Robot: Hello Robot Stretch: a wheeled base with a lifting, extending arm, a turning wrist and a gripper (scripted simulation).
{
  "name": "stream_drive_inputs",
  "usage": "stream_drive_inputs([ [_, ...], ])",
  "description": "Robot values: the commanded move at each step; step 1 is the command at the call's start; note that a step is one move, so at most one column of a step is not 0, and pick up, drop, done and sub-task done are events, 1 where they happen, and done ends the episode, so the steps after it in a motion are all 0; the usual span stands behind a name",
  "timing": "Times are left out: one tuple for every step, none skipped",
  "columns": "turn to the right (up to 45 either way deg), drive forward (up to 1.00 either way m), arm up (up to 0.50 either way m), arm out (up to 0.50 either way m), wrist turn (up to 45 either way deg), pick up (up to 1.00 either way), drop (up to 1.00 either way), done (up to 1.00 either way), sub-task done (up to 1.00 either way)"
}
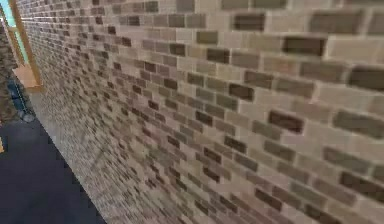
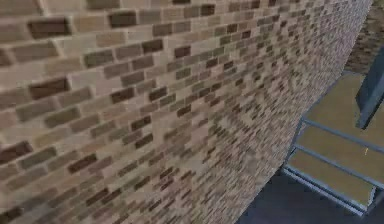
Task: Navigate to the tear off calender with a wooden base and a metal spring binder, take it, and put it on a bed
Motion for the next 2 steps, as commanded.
stream_drive_inputs([
  [-45.0, 0.0, 0.0, 0.0, 0.0, 0.0, 0.0, 0.0, 0.0],
  [-9.0, 0.0, 0.0, 0.0, 0.0, 0.0, 0.0, 0.0, 0.0],
])
